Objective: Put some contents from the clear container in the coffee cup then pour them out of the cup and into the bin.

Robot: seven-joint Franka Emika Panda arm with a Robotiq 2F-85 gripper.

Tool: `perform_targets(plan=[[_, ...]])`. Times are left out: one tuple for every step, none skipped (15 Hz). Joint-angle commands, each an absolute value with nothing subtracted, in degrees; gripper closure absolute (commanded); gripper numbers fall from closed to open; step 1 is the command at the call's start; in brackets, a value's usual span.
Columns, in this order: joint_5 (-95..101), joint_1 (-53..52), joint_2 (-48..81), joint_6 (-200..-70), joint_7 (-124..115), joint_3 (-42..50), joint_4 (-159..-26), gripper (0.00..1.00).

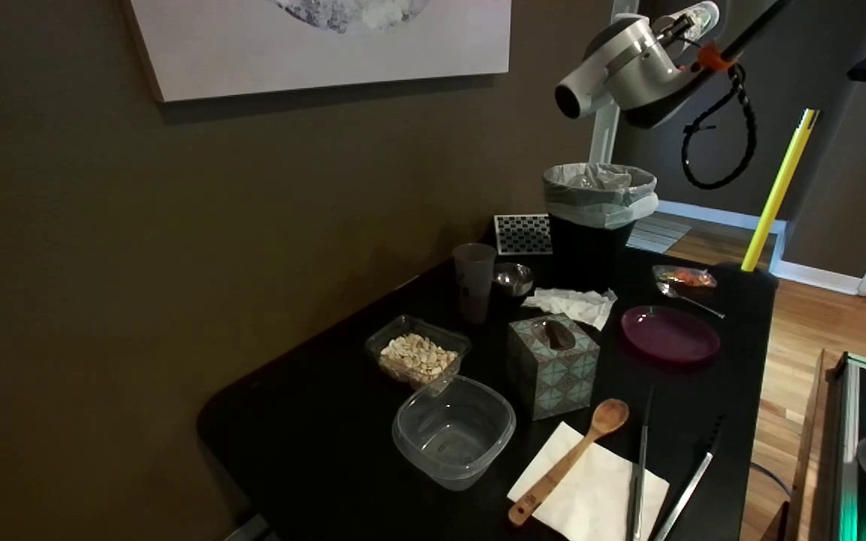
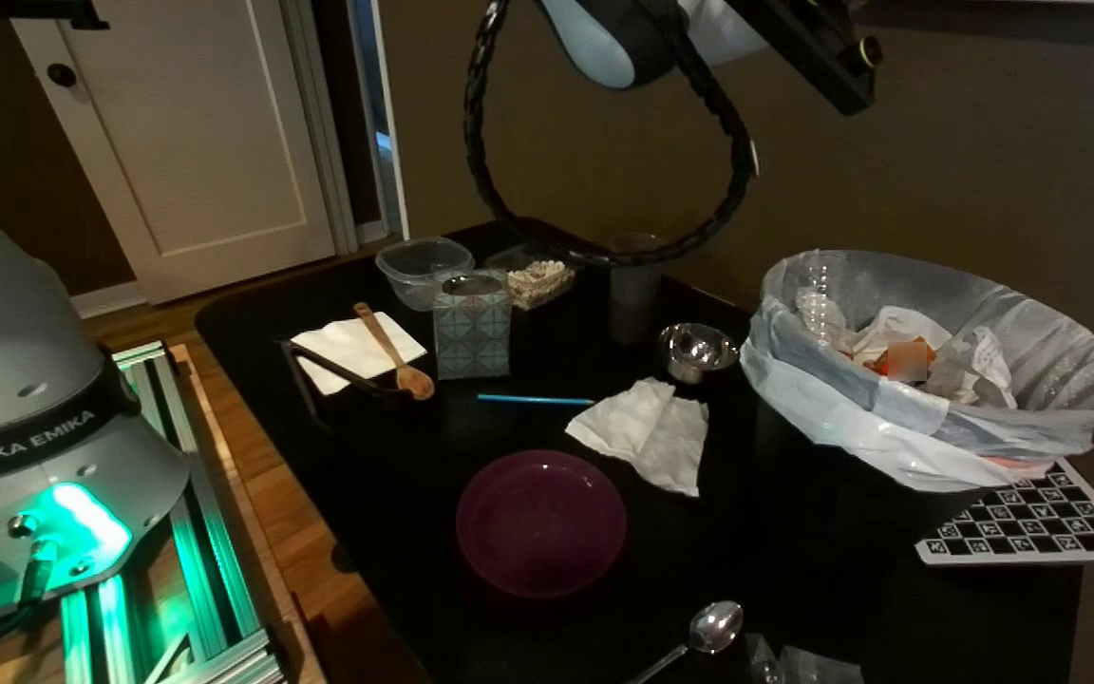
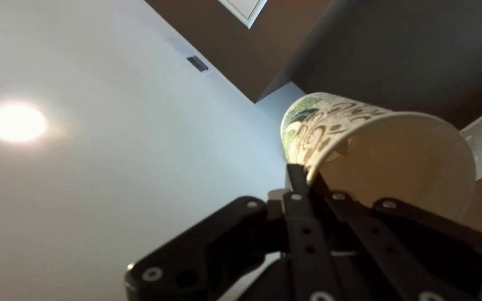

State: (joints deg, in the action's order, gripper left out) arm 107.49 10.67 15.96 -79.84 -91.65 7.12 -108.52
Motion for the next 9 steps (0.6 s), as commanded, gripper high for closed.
perform_targets(plan=[[97.56,10.18,10.77,-81.17,-87.9,5.3,-105.99,0.99],[94.97,9.89,9.95,-80.47,-88.25,5.11,-105.0,0.99],[92.17,9.65,9.28,-80.36,-87.92,4.96,-103.85,0.99],[89.19,9.41,8.64,-80.27,-87.34,4.9,-102.95,0.99],[86.11,9.22,8.06,-80.07,-86.97,4.92,-102.36,0.99],[83.13,9.1,7.58,-80.07,-86.17,4.93,-101.52,0.99],[80.07,9.03,7.17,-79.93,-86.09,5.04,-100.86,0.99],[77.1,8.99,6.87,-79.96,-85.57,5.14,-100.08,0.99],[74.09,8.96,6.51,-79.86,-85.31,5.23,-99.57,0.99]])
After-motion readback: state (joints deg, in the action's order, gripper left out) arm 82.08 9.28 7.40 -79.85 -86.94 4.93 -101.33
